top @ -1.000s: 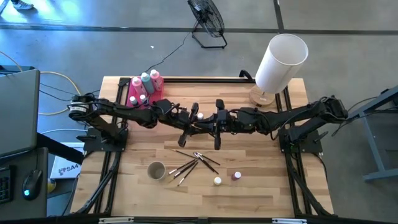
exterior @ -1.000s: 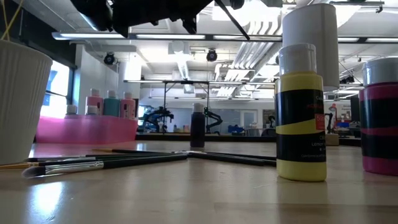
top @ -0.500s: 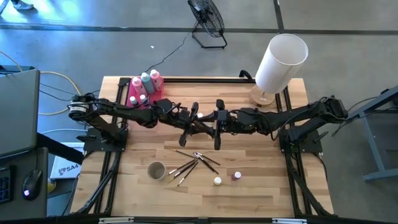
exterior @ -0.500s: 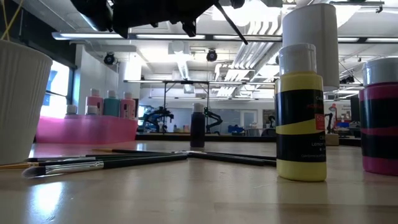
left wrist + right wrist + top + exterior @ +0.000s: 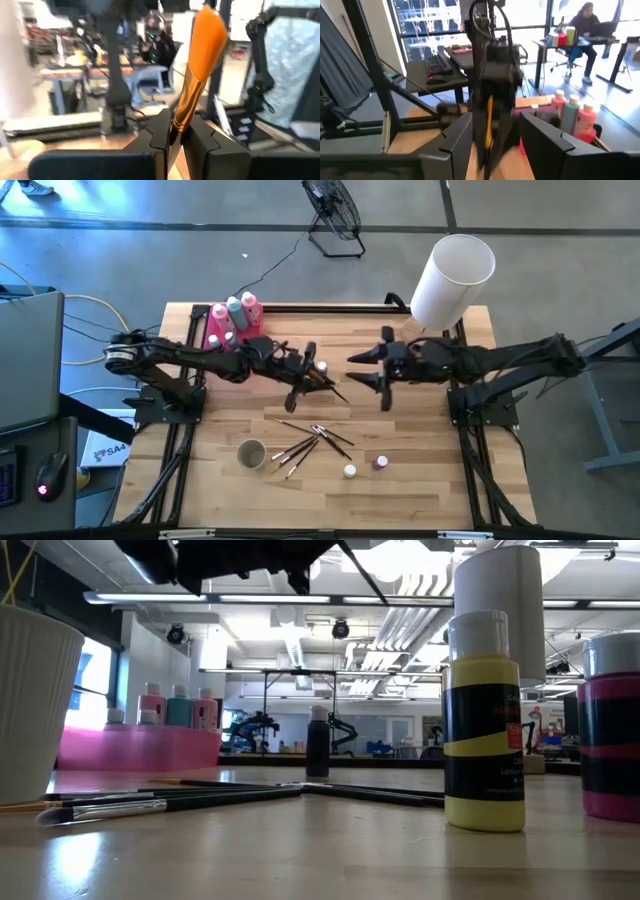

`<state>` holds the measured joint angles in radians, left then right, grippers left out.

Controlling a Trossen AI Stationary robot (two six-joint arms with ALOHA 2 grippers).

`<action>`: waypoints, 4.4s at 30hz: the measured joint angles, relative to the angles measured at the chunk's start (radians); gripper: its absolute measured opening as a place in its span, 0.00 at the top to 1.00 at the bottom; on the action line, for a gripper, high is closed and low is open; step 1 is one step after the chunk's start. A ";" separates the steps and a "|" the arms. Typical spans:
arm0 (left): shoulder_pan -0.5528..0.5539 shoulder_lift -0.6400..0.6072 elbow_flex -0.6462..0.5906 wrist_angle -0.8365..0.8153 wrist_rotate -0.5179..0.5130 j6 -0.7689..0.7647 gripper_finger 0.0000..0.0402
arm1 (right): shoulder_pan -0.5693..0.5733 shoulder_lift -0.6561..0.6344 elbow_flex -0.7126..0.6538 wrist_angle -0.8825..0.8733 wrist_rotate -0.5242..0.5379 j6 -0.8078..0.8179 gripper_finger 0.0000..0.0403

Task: Pick & Place Paint Supplies
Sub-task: Put the gold paintbrush into the light brown cup

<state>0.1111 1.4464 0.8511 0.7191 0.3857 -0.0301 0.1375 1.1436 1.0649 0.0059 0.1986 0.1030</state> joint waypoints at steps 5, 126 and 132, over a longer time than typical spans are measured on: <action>0.057 -0.102 0.000 -0.168 -0.003 -0.001 0.93 | 0.000 -0.040 0.000 -0.089 0.002 0.030 0.62; -0.871 -0.415 -0.324 -0.851 -0.866 -0.574 0.92 | 0.000 0.073 -0.001 -0.125 0.061 0.243 0.62; -0.871 -0.407 -0.324 -0.849 -0.864 -0.577 0.91 | 0.000 0.073 -0.001 -0.125 0.061 0.244 0.62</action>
<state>-0.7597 1.0389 0.5270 -0.1294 -0.4786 -0.6075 0.1371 1.2171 1.0637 -0.1192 0.2592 0.3468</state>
